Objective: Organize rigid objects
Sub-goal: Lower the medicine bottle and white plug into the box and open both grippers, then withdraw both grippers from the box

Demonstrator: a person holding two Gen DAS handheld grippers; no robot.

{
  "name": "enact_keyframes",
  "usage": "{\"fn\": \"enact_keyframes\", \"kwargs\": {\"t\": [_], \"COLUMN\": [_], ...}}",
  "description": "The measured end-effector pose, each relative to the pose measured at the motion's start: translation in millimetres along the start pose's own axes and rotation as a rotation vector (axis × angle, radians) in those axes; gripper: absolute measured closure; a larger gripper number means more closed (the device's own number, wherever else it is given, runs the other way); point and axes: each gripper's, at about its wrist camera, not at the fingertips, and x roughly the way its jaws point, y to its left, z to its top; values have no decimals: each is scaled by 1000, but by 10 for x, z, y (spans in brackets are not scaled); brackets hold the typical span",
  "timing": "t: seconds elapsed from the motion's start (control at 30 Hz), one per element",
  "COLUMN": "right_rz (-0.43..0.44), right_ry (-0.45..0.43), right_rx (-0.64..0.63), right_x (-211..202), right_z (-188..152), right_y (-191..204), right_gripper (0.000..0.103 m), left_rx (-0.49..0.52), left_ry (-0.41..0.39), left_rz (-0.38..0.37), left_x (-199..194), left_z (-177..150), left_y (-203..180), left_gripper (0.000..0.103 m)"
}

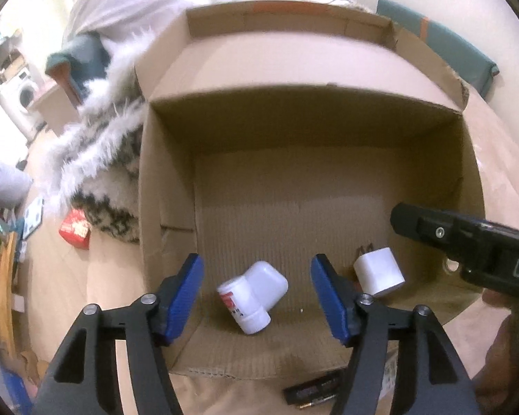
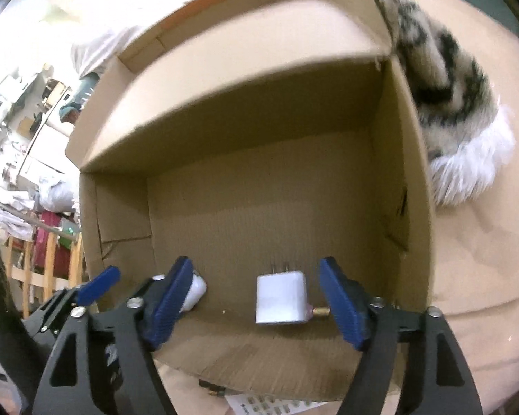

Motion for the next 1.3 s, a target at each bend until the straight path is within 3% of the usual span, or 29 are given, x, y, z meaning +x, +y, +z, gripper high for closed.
{"fn": "enact_keyframes", "kwargs": {"t": [0.1,0.5,1.03,1.3], "right_rz": [-11,-13,-2,16], "right_ry": [-48,-57,-89,-120], "right_rx": [-12,12,2,-27], "right_x": [-52,-99,-304,-709], "right_z": [13,51,-39,-280], "right_y": [37,-34,6,5], "right_gripper": [3,2,2,2], "left_rx": [10,-28,-3,-98], "left_ry": [-8,27,-5,27], "left_rz": [5,2,16,1], "left_x": [-31,27,-243,-484], "left_z": [13,16,-35,-262], "left_y": [-27,61,131,462], "left_gripper": [38,38,38,38]}}
